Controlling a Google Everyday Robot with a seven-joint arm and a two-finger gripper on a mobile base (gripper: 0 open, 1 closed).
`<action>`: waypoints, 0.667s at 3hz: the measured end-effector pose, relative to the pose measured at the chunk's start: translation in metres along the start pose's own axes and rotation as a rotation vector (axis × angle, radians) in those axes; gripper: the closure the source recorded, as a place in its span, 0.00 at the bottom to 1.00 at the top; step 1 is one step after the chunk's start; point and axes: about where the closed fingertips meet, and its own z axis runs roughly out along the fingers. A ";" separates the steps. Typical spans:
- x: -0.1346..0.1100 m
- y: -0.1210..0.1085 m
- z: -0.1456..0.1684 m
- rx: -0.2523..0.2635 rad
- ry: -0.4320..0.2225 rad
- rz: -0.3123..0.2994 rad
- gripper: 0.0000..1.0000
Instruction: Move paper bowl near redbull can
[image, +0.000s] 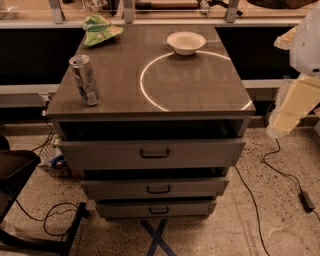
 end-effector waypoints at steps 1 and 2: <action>-0.004 -0.032 0.007 0.139 0.014 -0.007 0.00; -0.014 -0.063 0.010 0.243 0.014 -0.030 0.00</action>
Offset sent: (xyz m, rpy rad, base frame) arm 0.1057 -0.0013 0.0287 -0.1180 -0.3537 -0.0289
